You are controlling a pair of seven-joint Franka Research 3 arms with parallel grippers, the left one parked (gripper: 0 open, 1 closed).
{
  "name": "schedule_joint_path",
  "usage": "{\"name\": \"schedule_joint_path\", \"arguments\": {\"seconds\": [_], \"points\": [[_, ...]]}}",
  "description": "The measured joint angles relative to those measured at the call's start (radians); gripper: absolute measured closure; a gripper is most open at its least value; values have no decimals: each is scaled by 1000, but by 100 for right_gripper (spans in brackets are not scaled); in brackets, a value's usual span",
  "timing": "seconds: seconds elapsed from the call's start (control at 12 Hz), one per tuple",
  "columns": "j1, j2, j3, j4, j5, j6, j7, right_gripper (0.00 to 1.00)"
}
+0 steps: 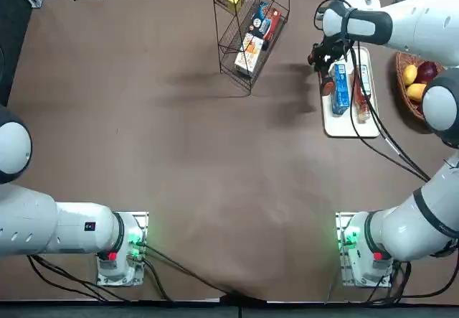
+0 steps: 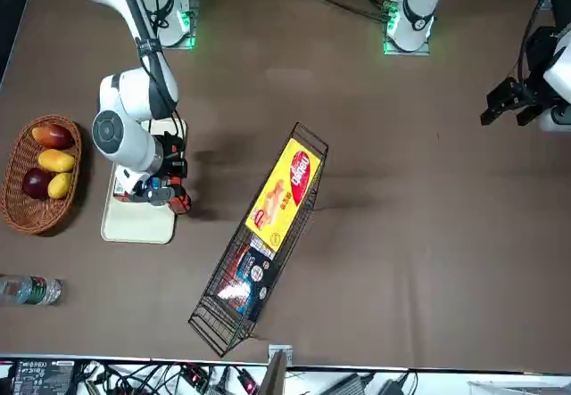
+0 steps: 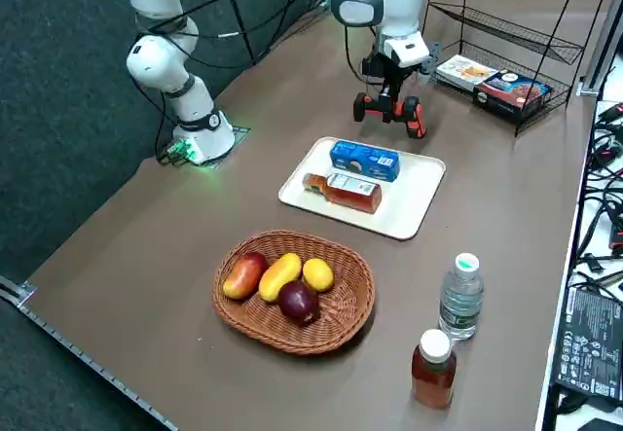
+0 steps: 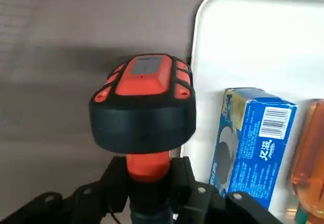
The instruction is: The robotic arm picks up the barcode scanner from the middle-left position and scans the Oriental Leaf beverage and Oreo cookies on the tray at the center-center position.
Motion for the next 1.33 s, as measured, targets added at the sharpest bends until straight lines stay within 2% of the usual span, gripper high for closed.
{"name": "schedule_joint_path", "arguments": {"seconds": [0.42,0.67,1.0,1.33], "points": [[3,22,0,-3,-4,58,21,57],[37,42,1,-11,-1,108,68,57],[76,67,2,-59,-1,222,98,57],[76,74,1,-87,-1,264,97,57]]}}
